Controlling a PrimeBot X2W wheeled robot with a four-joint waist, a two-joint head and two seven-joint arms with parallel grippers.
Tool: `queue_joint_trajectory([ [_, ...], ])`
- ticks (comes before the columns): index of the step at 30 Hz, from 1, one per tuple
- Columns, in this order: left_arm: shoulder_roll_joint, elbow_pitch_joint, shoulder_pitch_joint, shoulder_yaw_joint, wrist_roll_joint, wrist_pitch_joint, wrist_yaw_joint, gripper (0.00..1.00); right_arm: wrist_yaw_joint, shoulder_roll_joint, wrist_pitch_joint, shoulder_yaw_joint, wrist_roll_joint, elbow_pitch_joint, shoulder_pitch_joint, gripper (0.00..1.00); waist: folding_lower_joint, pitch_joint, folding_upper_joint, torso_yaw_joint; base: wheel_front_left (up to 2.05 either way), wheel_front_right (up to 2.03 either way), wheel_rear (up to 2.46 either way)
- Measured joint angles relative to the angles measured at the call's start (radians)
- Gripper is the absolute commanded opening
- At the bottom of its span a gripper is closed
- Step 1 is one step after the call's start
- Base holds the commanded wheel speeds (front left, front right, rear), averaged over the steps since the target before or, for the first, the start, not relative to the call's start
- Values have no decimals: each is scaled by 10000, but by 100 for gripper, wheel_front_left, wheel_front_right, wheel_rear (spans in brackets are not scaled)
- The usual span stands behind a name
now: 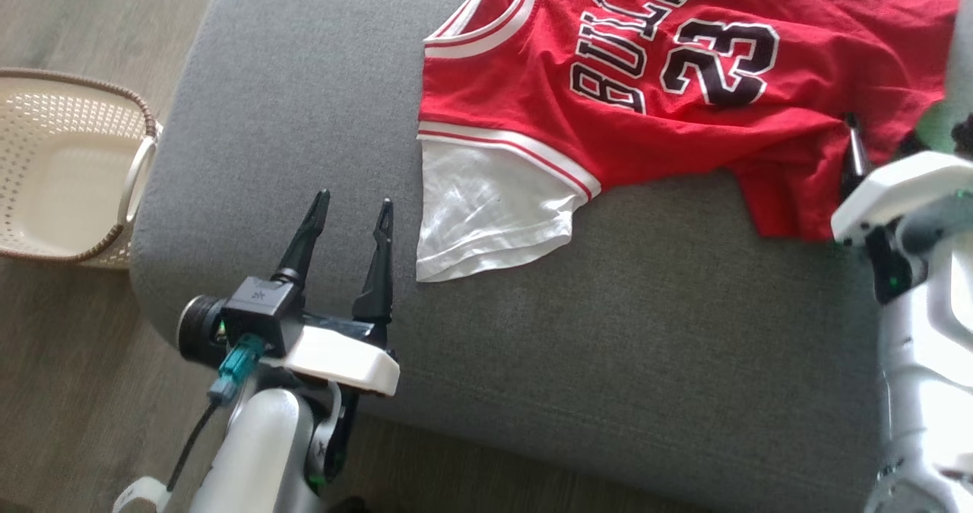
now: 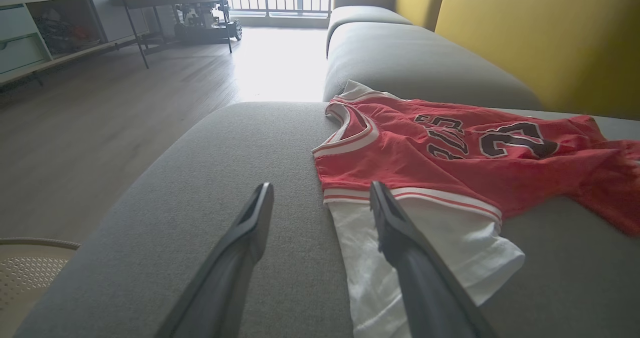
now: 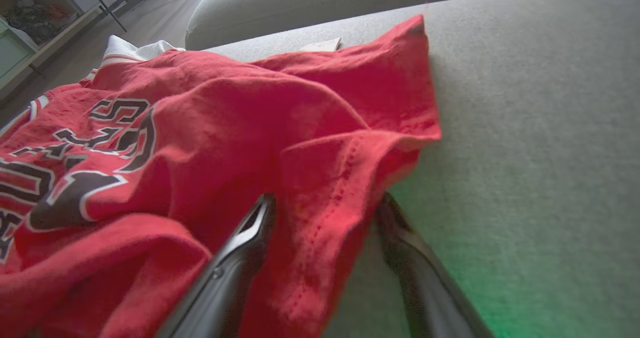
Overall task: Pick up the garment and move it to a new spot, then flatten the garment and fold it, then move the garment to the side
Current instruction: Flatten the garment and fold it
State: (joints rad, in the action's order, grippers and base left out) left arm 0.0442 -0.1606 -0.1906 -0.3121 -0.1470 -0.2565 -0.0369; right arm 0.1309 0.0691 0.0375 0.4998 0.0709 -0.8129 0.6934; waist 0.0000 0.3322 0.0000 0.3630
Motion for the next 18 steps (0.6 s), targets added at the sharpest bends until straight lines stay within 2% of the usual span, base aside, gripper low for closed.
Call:
queue_joint_trajectory([
  [1, 0, 0, -28, 0, -29, 0, -15, 100, 0, 8, -42, 15, -2, -136, 167, 100, 0, 36, 0, 18, 0, 0, 0],
  [2, 0, -4, -38, -2, -44, 0, -44, 100, 0, 13, -63, 12, -2, -276, 322, 0, 0, 66, 0, 32, 0, 0, 0],
  [7, -6, -8, -43, -29, -65, 0, -75, 100, 2, 221, -40, -341, 148, -690, 637, 0, 0, 133, 0, 74, 0, 0, 0],
  [11, -12, -15, -64, -88, -163, 0, -90, 100, 2, 709, 73, -754, 500, -857, 875, 0, 0, 109, 0, 87, 0, 0, 0],
  [12, -13, -15, -64, -102, -174, 0, -165, 100, 0, 1104, 100, -955, 732, -853, 1125, 0, 0, 109, 0, 84, 0, 0, 0],
  [18, -25, 4, -272, -336, -311, 0, -173, 100, 2, 2500, 61, -2038, 1586, -779, 2502, 0, 0, 277, 0, 176, 0, 0, 0],
])
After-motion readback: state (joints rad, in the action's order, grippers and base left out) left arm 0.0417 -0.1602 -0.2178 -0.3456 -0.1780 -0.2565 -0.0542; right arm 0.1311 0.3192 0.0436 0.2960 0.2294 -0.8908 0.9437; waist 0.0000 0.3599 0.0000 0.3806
